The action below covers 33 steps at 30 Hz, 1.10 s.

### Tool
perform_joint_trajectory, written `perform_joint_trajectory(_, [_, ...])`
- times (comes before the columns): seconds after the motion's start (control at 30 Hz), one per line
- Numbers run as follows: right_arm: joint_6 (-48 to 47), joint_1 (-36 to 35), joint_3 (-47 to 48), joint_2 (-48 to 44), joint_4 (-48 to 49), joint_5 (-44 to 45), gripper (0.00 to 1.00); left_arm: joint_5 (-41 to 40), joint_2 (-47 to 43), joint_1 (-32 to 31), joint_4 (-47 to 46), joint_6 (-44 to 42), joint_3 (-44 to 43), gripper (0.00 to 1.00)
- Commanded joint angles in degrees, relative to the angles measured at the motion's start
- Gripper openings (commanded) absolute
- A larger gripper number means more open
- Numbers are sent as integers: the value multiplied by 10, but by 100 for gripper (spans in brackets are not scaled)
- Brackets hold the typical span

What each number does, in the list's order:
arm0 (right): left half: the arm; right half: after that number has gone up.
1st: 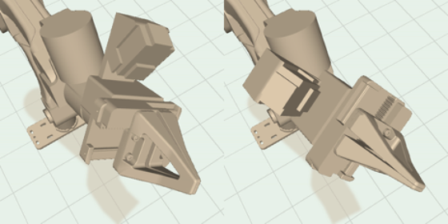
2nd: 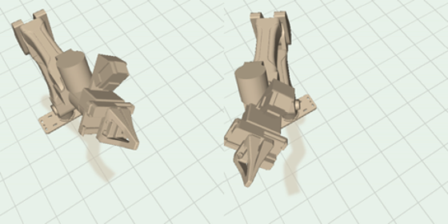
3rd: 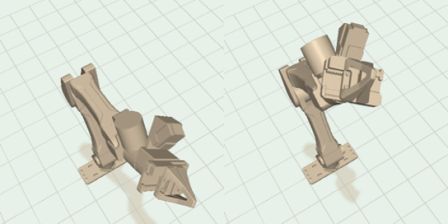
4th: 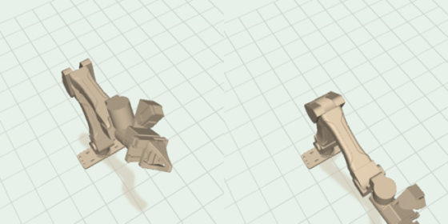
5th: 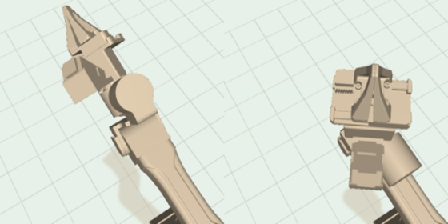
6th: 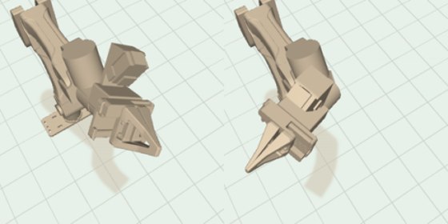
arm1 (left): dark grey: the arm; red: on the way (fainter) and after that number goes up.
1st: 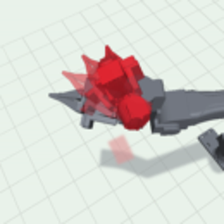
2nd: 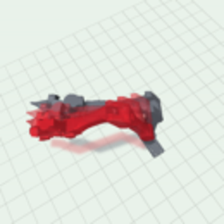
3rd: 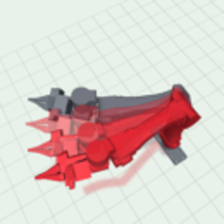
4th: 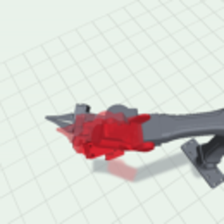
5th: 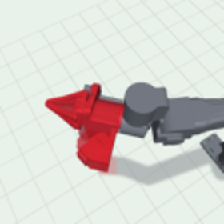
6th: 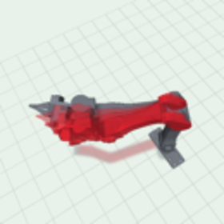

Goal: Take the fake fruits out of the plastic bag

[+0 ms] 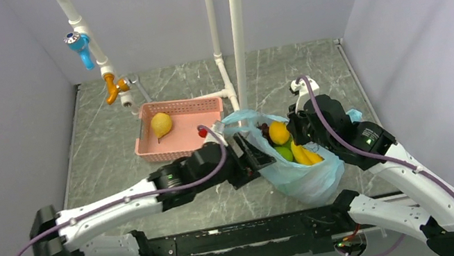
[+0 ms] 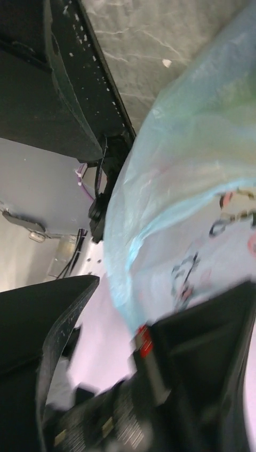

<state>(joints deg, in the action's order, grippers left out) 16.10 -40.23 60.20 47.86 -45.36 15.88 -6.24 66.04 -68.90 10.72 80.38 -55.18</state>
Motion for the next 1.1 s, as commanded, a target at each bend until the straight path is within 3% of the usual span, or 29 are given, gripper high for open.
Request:
perform_joint_trajectory(0.0, [10, -1, 19, -12, 21, -12, 0, -30, 86, -10, 27, 181, -58, 85])
perform_joint_trajectory(0.1, [13, -1, 21, -17, 16, -13, 0, -49, 137, -10, 54, 204, -99, 85])
perform_joint_trajectory(0.27, [14, -1, 20, -29, 11, -11, 0, -62, 188, -10, 14, 210, -114, 85])
perform_joint_trajectory(0.37, [18, -1, 13, -31, 13, -13, 0, -46, 212, -10, 27, 210, -130, 81])
perform_joint_trajectory(0.6, [26, -1, 3, -32, 25, 13, 0, -55, 204, -10, 20, 196, -93, 51])
perform_joint_trajectory(0.77, [57, -1, 8, -23, 18, 76, 0, -63, 173, -10, 5, 155, -48, 41])
perform_joint_trajectory(0.93, [118, 0, 6, -30, 10, 187, 0, -91, 150, -9, 64, 99, -45, 33])
perform_joint_trajectory(1.07, [139, 0, 9, -31, 20, 262, 0, -105, 142, -8, 90, 26, -68, 17])
